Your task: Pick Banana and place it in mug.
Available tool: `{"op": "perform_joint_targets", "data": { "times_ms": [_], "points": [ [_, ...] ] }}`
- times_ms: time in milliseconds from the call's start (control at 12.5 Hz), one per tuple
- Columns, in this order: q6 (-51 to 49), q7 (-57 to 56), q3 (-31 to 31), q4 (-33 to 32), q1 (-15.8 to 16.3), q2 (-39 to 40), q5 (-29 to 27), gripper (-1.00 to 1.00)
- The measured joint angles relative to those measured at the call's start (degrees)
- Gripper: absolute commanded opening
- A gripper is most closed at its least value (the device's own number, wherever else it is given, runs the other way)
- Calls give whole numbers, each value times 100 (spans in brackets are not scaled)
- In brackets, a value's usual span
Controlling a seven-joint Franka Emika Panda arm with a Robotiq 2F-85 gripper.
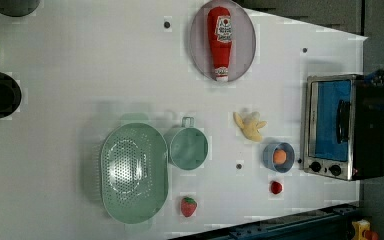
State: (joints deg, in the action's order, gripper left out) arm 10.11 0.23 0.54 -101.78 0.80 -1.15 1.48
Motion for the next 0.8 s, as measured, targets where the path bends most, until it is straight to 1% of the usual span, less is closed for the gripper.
{"op": "perform_joint_targets", "data": {
  "times_ms": [80,160,240,400,560,640,800],
  "points": [
    [-563,0,22,-257,-19,-298,14,59],
    [-973,-2,33,-643,-58,-769,-67,81],
    [-1230,-2,59,-895,-68,-1234,-155,99],
    [-1127,-2,109,-800,-56,-1858,-176,100],
    [-890,-11,129,-660,-30,-2063,-198,100],
    [-877,-17,154,-744,-30,-2067,-125,100],
    [-467,-77,199,-1265,-69,-1914,-18,100]
  ]
}}
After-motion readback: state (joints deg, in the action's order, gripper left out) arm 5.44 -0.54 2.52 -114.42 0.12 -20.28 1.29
